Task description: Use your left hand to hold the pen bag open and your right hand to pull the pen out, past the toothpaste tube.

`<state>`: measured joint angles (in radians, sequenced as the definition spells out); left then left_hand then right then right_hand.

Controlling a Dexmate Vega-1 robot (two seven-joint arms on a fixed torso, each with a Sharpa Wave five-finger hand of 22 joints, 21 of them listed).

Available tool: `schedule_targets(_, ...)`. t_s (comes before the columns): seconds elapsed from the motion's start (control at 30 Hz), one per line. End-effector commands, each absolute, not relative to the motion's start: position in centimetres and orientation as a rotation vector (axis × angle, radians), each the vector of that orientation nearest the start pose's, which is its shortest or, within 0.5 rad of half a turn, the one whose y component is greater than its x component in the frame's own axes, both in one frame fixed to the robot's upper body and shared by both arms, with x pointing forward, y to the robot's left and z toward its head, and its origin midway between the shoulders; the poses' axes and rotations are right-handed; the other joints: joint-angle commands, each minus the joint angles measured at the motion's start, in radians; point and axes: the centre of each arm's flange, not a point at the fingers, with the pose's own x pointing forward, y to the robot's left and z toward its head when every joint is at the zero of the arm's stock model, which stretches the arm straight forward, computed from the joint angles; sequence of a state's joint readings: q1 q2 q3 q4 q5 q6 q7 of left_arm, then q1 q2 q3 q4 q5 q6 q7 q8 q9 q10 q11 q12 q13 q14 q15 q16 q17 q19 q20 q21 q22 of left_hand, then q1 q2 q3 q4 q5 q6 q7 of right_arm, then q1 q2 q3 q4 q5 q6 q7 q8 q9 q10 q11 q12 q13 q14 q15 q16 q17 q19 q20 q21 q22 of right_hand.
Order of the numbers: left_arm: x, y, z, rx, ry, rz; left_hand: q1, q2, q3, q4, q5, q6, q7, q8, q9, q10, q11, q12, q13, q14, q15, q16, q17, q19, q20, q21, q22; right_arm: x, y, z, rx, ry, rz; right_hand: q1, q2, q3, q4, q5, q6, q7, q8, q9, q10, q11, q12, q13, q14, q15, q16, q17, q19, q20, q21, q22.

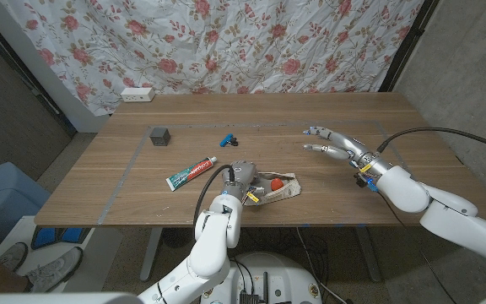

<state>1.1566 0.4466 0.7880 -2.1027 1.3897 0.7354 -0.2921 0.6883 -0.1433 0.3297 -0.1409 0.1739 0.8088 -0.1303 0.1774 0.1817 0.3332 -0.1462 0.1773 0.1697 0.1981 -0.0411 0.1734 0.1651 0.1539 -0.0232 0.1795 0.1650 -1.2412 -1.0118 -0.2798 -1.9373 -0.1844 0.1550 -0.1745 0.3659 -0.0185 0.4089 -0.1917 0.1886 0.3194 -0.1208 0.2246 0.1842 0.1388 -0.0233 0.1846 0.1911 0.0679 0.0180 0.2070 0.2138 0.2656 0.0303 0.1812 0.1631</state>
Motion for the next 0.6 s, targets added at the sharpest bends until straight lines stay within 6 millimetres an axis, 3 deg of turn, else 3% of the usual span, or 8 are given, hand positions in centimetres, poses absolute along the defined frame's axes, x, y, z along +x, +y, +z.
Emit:
schedule_targets(0.03,48.49,7.80,-10.39,1.534,-0.399,0.150,-0.011,0.002,-0.007,0.001,0.004,-0.006,0.004,0.002,-0.001,-0.005,0.011,0.002,0.005,-0.009,-0.047,-0.001,0.003,-0.009,0.005,-0.002,0.003,50.29,-26.52,-4.40,-1.208,-0.755,0.171,0.044,-0.008,0.020,-0.001,-0.003,0.031,0.006,0.017,0.005,-0.001,0.006,0.006,0.001,0.000,0.003,0.001,0.000,0.008,0.004,0.003,0.002)
schedule_targets(0.3,48.88,7.82,-10.39,1.509,-0.390,0.142,-0.018,0.003,-0.011,0.001,0.004,-0.019,0.002,0.000,-0.001,-0.015,0.015,0.002,0.005,-0.013,-0.039,0.000,0.003,-0.014,0.007,-0.001,0.003,49.66,-26.38,-4.89,-1.248,-0.766,0.134,0.156,-0.057,0.038,0.001,-0.008,0.128,0.021,0.062,0.014,0.012,0.005,0.011,0.002,0.018,-0.001,0.008,-0.004,0.025,0.006,0.007,0.002)
schedule_targets(0.6,49.20,7.56,-10.50,1.513,-0.388,0.136,-0.023,0.006,-0.013,0.000,0.004,-0.025,0.006,0.001,-0.001,-0.023,0.025,0.003,0.006,-0.020,-0.032,-0.001,0.003,-0.022,0.013,-0.002,0.003,49.34,-25.75,-5.34,-1.321,-0.766,0.123,0.182,-0.075,0.037,0.004,-0.007,0.162,0.014,0.078,0.016,0.015,0.006,0.011,0.002,0.026,-0.003,0.011,-0.004,0.032,0.005,0.008,0.003)
